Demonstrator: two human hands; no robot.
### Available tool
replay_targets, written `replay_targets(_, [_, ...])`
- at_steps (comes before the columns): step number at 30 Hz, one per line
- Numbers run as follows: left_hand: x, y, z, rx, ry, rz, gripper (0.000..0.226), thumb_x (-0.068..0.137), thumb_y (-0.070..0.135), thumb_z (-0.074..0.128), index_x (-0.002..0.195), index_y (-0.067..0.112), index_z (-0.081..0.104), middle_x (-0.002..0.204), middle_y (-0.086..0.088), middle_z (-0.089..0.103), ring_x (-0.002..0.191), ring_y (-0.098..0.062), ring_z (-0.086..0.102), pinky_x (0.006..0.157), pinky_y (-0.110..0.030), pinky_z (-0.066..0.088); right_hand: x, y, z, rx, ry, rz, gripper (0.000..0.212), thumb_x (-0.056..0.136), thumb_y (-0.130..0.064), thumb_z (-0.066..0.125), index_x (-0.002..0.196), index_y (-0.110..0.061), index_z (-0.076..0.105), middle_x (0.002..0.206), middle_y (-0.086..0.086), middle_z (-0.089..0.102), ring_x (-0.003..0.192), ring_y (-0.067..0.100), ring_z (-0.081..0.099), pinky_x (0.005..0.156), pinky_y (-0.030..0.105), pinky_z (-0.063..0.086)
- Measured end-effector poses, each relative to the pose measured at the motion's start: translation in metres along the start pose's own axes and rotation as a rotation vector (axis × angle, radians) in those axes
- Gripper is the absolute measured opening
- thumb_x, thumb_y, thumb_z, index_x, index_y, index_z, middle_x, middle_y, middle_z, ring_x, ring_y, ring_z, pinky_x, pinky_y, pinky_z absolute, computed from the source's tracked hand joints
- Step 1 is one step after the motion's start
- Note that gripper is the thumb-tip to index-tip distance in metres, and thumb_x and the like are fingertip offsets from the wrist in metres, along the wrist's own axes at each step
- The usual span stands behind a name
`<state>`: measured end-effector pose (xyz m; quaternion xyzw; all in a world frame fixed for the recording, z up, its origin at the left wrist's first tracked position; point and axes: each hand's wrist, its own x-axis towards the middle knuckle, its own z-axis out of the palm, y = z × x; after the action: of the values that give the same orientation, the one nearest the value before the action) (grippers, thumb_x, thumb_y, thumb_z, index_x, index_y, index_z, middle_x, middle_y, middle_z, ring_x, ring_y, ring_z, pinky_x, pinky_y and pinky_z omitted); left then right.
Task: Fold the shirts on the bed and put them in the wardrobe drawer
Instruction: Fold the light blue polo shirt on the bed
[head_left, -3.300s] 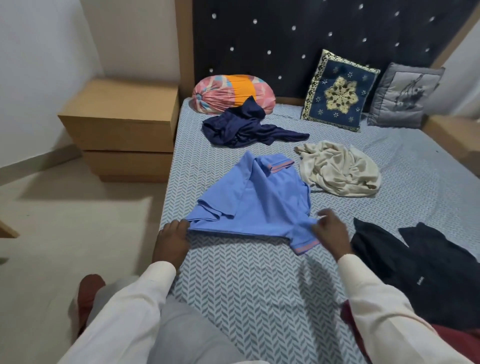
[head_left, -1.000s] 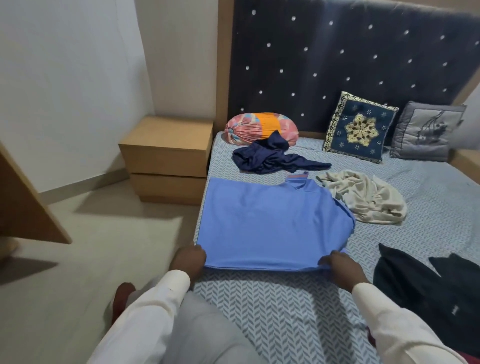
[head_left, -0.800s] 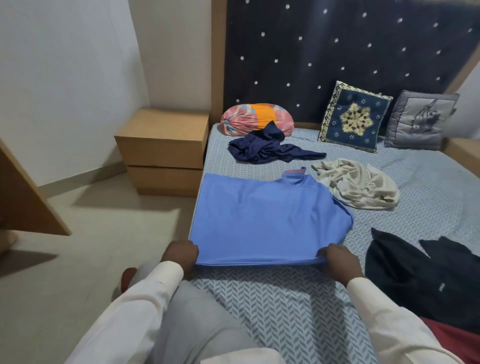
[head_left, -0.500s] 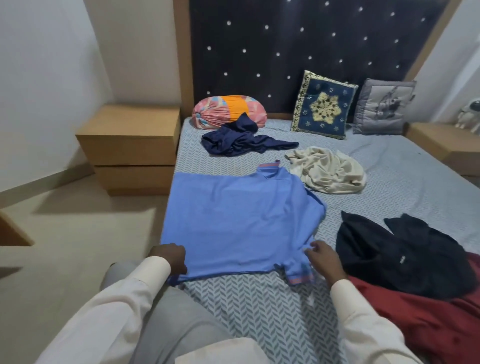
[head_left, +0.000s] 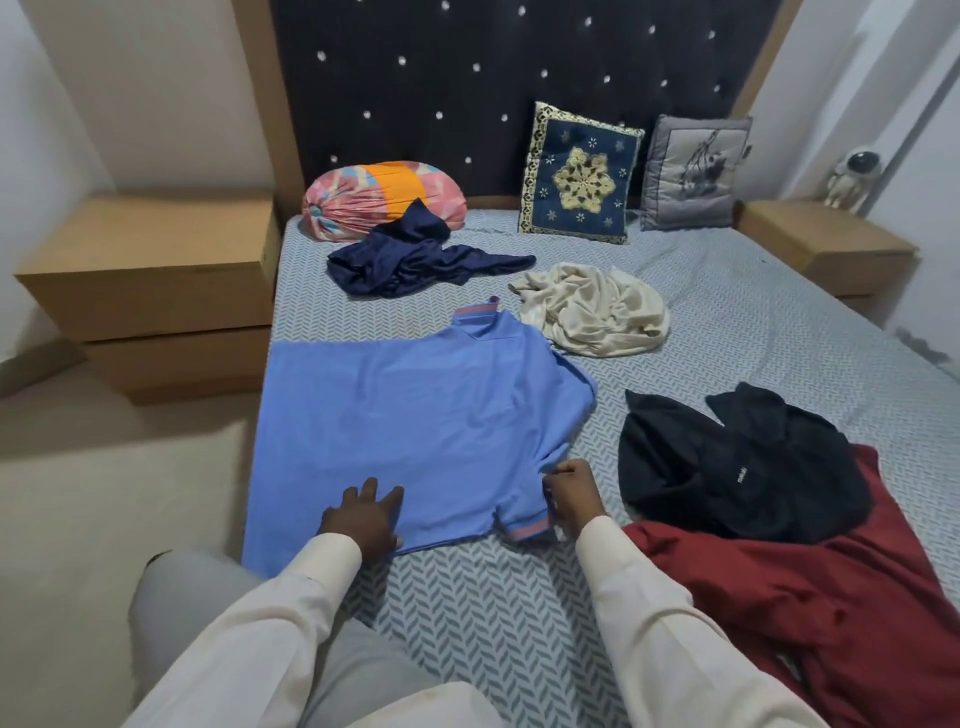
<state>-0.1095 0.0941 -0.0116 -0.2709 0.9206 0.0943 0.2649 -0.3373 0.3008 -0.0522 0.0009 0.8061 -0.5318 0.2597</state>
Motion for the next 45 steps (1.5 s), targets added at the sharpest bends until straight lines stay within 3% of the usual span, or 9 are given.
replay_targets(4, [0.005,-0.002,0.001,-0.009,0.0,-0.02,0.083,0.091,0.057,0.052,0.154,0.034,0.002,0.161,-0.007,0.001,0.143,-0.037,0.013,0.101,-0.053,0.042,0.043,0.032,0.006,-0.041,-0.034,0.096,0.054,0.052,-0.022,0.073,0.096,-0.022,0.043,0.091,0.013,0.062,0.083,0.026,0.064,0.067,0.037,0.057])
replay_targets(6, [0.007,-0.002,0.002,-0.012,-0.006,-0.034,0.086,0.09,0.058,0.052,0.154,0.035,-0.001,0.161,-0.005,0.0,0.144,-0.035,0.012,0.099,-0.054,0.044,0.038,0.028,0.009,-0.132,-0.001,0.122,0.049,0.046,-0.028,0.071,0.09,-0.013,0.055,0.088,0.017,0.067,0.086,0.035,0.069,0.071,0.044,0.06])
replay_targets(9, [0.006,-0.002,0.002,-0.028,-0.024,-0.051,0.09,0.089,0.06,0.053,0.154,0.035,-0.004,0.16,-0.002,0.0,0.144,-0.034,0.009,0.1,-0.056,0.043,-0.019,-0.019,-0.006,-0.306,0.031,0.074,0.027,0.061,-0.027,0.065,0.078,-0.007,0.07,0.077,0.013,0.069,0.085,0.031,0.071,0.059,0.026,0.051])
replay_targets(15, [0.005,-0.004,-0.005,-0.061,-0.05,-0.124,0.106,0.083,0.064,0.058,0.153,0.031,-0.013,0.16,-0.006,-0.005,0.145,-0.037,0.001,0.103,-0.059,0.039,-0.043,-0.04,-0.087,-0.543,0.39,0.116,0.04,0.077,-0.033,0.058,0.106,-0.009,0.071,0.117,0.021,0.066,0.107,0.039,0.063,0.086,0.036,0.048])
replay_targets(20, [0.01,0.002,-0.014,-0.019,-0.083,-0.155,0.11,0.081,0.064,0.062,0.154,0.027,-0.012,0.159,-0.01,-0.011,0.143,-0.042,0.002,0.106,-0.056,0.038,-0.049,-0.015,-0.108,-0.807,0.202,0.247,0.05,0.077,-0.033,0.058,0.118,-0.007,0.065,0.126,0.02,0.063,0.113,0.035,0.062,0.086,0.033,0.046])
replay_targets(25, [0.014,0.002,-0.02,0.0,-0.105,-0.176,0.107,0.078,0.065,0.064,0.154,0.028,-0.002,0.157,-0.011,0.0,0.14,-0.044,0.012,0.101,-0.052,0.043,-0.024,-0.045,-0.089,-0.582,0.281,0.014,0.019,0.084,-0.02,0.053,0.094,-0.014,0.069,0.112,0.018,0.067,0.102,0.038,0.062,0.083,0.035,0.047])
replay_targets(30, [0.033,-0.001,-0.038,-0.058,-0.054,-0.212,0.083,0.087,0.064,0.052,0.151,0.025,0.017,0.148,-0.013,0.025,0.132,-0.042,0.031,0.101,-0.049,0.042,0.039,-0.048,-0.066,-0.639,0.135,-0.004,0.029,0.089,-0.031,0.054,0.102,-0.008,0.066,0.116,0.02,0.065,0.106,0.037,0.062,0.091,0.039,0.051])
replay_targets(39, [0.093,0.017,-0.069,-0.087,0.03,-0.101,0.095,0.085,0.062,0.059,0.154,0.028,0.004,0.16,-0.008,-0.002,0.146,-0.035,0.006,0.108,-0.05,0.038,0.042,-0.042,-0.085,-0.63,0.342,-0.019,0.023,0.078,-0.036,0.056,0.088,-0.016,0.058,0.102,0.012,0.06,0.094,0.038,0.061,0.082,0.04,0.048])
replay_targets(45, [0.114,0.029,-0.082,-0.077,-0.037,-0.13,0.111,0.078,0.064,0.065,0.154,0.031,-0.008,0.159,-0.008,0.004,0.143,-0.036,0.013,0.101,-0.047,0.043,0.117,-0.088,-0.079,-0.414,0.24,-0.166,0.038,0.096,-0.011,0.043,0.133,-0.008,0.05,0.127,0.025,0.058,0.116,0.04,0.054,0.092,0.038,0.042])
